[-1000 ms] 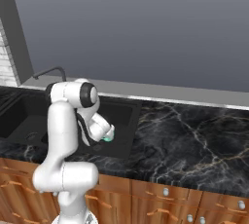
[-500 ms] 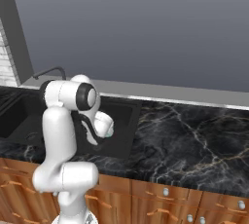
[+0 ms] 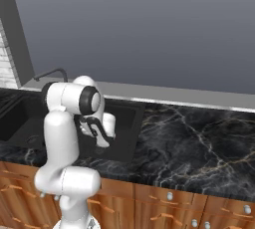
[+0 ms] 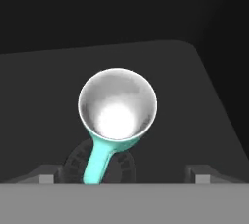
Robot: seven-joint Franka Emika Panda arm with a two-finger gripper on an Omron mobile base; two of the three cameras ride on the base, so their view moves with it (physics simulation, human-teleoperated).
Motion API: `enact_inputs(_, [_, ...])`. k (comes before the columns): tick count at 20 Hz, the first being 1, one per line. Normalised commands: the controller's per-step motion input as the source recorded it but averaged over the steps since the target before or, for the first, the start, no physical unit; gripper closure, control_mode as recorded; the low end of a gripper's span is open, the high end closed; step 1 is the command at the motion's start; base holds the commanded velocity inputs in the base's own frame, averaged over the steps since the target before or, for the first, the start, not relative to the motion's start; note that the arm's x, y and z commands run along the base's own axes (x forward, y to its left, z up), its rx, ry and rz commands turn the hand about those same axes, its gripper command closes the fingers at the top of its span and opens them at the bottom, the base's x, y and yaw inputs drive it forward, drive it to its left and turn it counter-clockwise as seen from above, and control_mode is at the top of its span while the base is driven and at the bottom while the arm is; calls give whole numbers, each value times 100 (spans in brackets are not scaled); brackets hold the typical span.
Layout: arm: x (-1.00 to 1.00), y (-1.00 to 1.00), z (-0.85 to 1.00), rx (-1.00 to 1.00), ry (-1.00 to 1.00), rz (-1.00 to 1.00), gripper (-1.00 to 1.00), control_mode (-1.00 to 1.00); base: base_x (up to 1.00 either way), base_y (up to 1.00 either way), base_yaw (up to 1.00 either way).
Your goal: Place the teapot in the left basin and the mug in the right basin of the sink.
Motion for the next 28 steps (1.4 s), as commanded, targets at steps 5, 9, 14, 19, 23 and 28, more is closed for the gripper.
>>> enact_inputs(5, [-8, -4, 34, 0, -3, 11, -100, -100, 0, 0, 0])
enact_inputs(9, [-23, 0, 93, 0, -9, 13, -100, -100, 0, 0, 0])
enact_inputs(14, [-6, 0, 72, 0, -2, 12, -100, -100, 0, 0, 0])
enact_inputs(19, [0, 0, 66, -3, 0, 3, -100, -100, 0, 0, 0])
enact_inputs(23, [0, 0, 79, -6, 0, 0, -100, -100, 0, 0, 0])
enact_inputs(28, [0, 0, 78, -7, 5, 0, -100, -100, 0, 0, 0])
